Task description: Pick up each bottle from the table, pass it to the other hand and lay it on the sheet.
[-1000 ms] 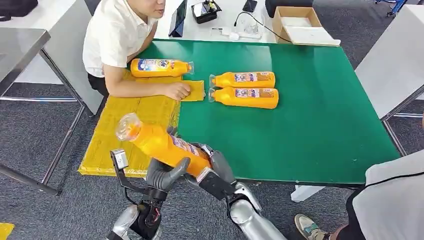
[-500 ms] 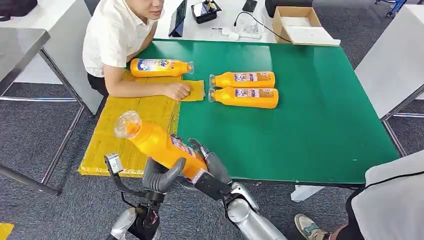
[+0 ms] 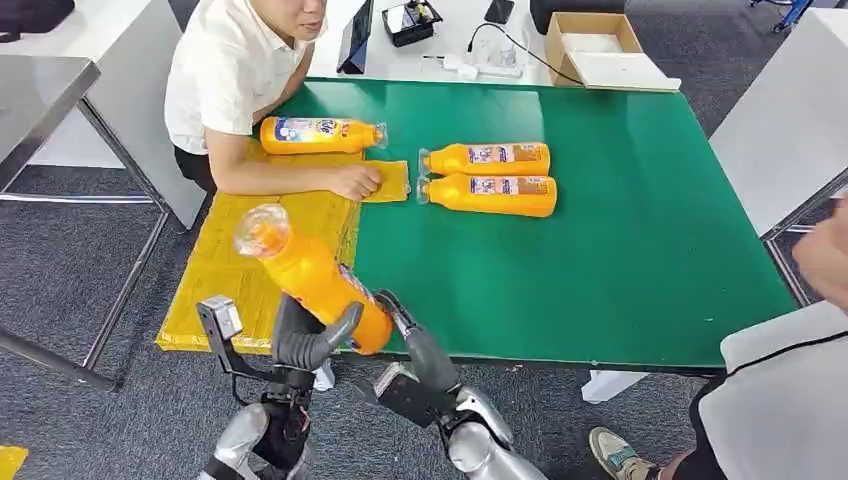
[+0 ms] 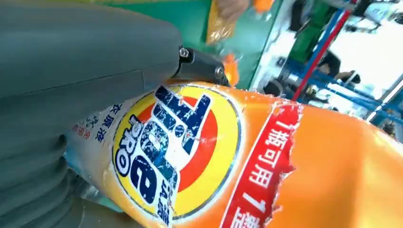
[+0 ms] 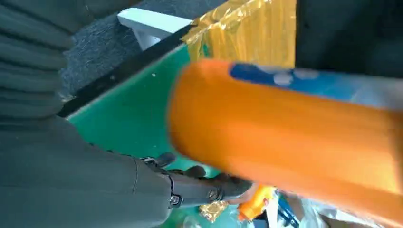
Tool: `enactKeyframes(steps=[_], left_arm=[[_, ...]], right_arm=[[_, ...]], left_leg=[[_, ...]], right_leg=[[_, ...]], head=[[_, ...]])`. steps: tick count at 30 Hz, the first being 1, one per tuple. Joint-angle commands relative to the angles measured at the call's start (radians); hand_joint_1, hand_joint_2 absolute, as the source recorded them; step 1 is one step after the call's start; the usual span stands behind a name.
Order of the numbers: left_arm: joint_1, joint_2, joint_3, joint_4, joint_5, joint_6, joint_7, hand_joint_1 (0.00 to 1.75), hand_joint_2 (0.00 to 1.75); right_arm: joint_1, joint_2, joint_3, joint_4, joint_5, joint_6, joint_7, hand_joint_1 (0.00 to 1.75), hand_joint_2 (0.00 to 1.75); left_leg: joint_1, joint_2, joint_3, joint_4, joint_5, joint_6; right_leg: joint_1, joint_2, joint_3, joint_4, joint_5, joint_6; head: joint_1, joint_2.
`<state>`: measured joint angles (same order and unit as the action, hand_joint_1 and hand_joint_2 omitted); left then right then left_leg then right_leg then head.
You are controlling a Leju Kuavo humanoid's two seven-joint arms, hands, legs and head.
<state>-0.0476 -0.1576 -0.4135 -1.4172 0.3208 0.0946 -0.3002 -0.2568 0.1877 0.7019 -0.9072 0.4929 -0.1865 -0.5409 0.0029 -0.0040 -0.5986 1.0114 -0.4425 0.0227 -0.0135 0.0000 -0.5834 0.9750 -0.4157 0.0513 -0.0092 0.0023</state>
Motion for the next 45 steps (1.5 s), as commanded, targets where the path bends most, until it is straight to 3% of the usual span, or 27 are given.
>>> enactKeyframes(steps=[1,6,9,12,16,23,29,36,38,39,40,41,43,45], left_arm=[[-0.158,0.074,0.061,0.184,-0.517,0.348,-0.038,1.75,1.75],[-0.257,0.093,0.200,0.300,-0.586,0.364,-0.026,1.75,1.75],[-0.282,0.110,0.199,0.354,-0.713,0.435,-0.013,1.75,1.75],[-0.365,0.149,0.122,0.543,-1.086,0.552,0.120,1.75,1.75],[-0.477,0.141,0.095,0.778,-1.194,0.444,0.170,1.75,1.75],[-0.608,0.112,0.036,1.004,-1.329,0.281,0.274,1.75,1.75],[-0.645,0.081,0.004,1.061,-1.378,0.178,0.320,1.75,1.75],[-0.646,0.080,0.003,1.061,-1.381,0.174,0.324,1.75,1.75],[-0.661,0.074,-0.013,1.075,-1.404,0.098,0.341,1.75,1.75],[-0.668,0.072,-0.023,1.080,-1.415,0.058,0.342,1.47,1.75],[-0.671,0.071,-0.022,1.081,-1.414,0.042,0.342,0.30,1.75],[-0.673,0.069,-0.032,1.082,-1.425,0.024,0.345,0.02,1.75],[-0.675,0.065,-0.035,1.083,-1.428,0.015,0.347,0.00,1.75],[-0.652,0.053,0.040,1.048,-1.339,0.018,0.283,0.00,1.75]], right_arm=[[0.095,-0.033,0.005,-0.195,0.031,-0.150,-0.070,0.00,0.00],[0.170,-0.014,-0.074,-0.307,-0.020,-0.339,-0.105,0.00,0.00],[0.177,-0.008,-0.094,-0.301,-0.066,-0.346,-0.130,0.00,0.00],[0.163,-0.001,-0.089,-0.266,-0.089,-0.321,-0.143,0.00,0.00],[0.142,0.008,-0.062,-0.230,-0.100,-0.290,-0.157,0.00,0.00],[0.145,0.020,-0.015,-0.198,-0.148,-0.238,-0.157,0.00,0.00],[0.155,0.027,-0.009,-0.178,-0.184,-0.205,-0.157,0.00,0.00],[0.155,0.028,-0.009,-0.177,-0.185,-0.204,-0.157,0.00,0.00],[0.150,0.026,0.000,-0.177,-0.181,-0.195,-0.157,0.00,0.00],[0.148,0.028,-0.001,-0.175,-0.189,-0.190,-0.157,0.00,0.00],[0.147,0.031,-0.004,-0.174,-0.196,-0.187,-0.157,0.00,0.00],[0.149,0.037,-0.014,-0.174,-0.214,-0.180,-0.157,0.00,0.00],[0.147,0.037,-0.013,-0.166,-0.211,-0.177,-0.157,0.00,0.00],[0.150,0.036,-0.012,-0.163,-0.197,-0.182,-0.157,0.00,0.00]], left_leg=[[0.001,-0.003,0.004,-0.001,0.000,-0.002],[0.001,-0.002,0.004,-0.001,0.000,-0.002],[0.000,-0.001,0.002,-0.001,0.001,-0.001],[0.001,-0.001,0.006,-0.002,0.000,-0.002],[0.000,-0.003,0.004,-0.002,0.001,-0.001],[0.001,-0.002,0.005,-0.001,0.001,-0.002],[0.001,-0.002,0.006,-0.001,0.000,-0.002],[0.000,-0.001,0.003,-0.001,0.002,-0.001],[0.000,-0.001,0.004,-0.001,0.001,-0.001],[0.001,0.000,0.006,-0.001,0.001,-0.002],[0.000,-0.001,0.005,-0.001,0.001,-0.001],[0.001,-0.001,0.005,0.000,0.001,-0.002],[0.001,-0.001,0.006,-0.001,0.001,-0.001],[0.001,-0.001,0.007,-0.001,0.001,-0.002]], right_leg=[[0.001,-0.004,0.005,0.000,-0.002,-0.003],[0.001,-0.002,0.004,0.000,-0.001,-0.003],[0.000,-0.001,0.002,0.000,0.000,-0.001],[0.001,-0.002,0.006,0.000,-0.001,-0.003],[0.000,-0.003,0.005,0.000,0.000,-0.002],[0.001,-0.003,0.005,0.001,-0.002,-0.003],[0.001,-0.002,0.007,0.000,-0.002,-0.003],[0.000,-0.001,0.003,0.001,0.000,-0.002],[0.000,0.000,0.005,0.001,0.000,-0.002],[0.001,0.000,0.006,0.001,-0.001,-0.003],[0.000,-0.001,0.005,0.001,0.000,-0.002],[0.001,-0.001,0.006,0.002,-0.001,-0.002],[0.001,-0.001,0.006,0.001,-0.001,-0.002],[0.001,0.000,0.007,0.001,-0.001,-0.002]], head=[[0.000,0.000],[0.000,0.000],[0.000,0.000],[0.000,0.000],[0.000,0.000],[0.000,0.000],[0.000,0.000],[0.000,0.000],[0.000,0.000],[0.000,0.000],[0.000,0.000],[0.000,0.000],[0.000,0.000],[0.000,0.000]])
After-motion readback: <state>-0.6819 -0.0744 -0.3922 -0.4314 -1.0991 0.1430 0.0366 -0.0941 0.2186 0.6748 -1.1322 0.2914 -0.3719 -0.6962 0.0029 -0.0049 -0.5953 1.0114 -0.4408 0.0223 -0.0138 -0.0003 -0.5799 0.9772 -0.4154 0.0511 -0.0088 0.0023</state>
